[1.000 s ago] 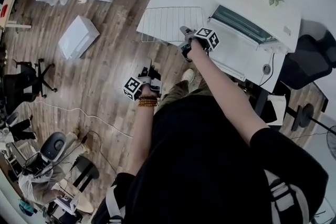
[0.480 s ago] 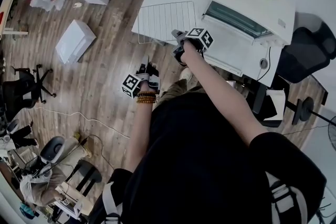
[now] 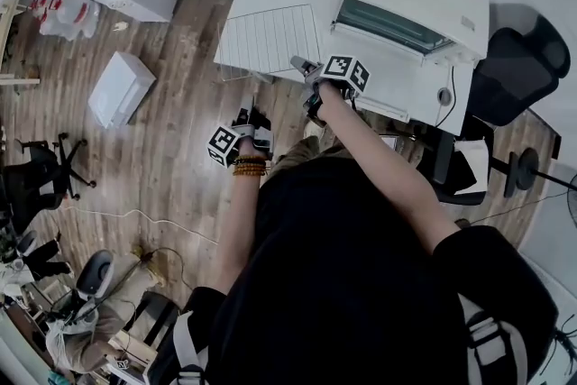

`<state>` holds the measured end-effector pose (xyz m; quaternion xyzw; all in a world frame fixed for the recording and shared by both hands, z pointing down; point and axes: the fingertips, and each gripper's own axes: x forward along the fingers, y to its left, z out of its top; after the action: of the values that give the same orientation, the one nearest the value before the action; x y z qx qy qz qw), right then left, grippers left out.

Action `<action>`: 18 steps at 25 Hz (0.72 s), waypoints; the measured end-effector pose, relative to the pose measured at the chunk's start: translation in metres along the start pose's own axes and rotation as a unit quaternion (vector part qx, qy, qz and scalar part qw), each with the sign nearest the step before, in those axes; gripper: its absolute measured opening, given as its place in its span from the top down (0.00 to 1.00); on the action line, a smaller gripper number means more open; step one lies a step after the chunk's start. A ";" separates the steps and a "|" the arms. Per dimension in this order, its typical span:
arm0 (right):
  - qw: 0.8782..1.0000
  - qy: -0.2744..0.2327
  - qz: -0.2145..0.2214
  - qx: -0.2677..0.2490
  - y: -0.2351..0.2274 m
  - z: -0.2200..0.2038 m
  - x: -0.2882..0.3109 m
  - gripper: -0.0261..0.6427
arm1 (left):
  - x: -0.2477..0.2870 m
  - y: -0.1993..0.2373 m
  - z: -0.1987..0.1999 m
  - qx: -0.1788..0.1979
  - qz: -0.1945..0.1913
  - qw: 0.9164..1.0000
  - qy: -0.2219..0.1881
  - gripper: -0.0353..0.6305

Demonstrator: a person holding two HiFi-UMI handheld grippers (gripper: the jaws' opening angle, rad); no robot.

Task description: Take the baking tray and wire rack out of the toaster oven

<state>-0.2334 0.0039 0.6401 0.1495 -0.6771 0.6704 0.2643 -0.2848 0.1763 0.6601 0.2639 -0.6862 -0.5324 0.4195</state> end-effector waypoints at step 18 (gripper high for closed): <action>0.961 -0.256 0.100 0.008 -0.032 0.076 -0.173 0.54 | 0.099 -0.109 -0.150 0.173 -0.106 0.947 0.249 0.89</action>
<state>-0.0859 -0.0988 0.5731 0.2498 -0.7283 0.6380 0.0125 -0.2158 -0.0120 0.5972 0.5277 -0.6093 -0.3647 0.4661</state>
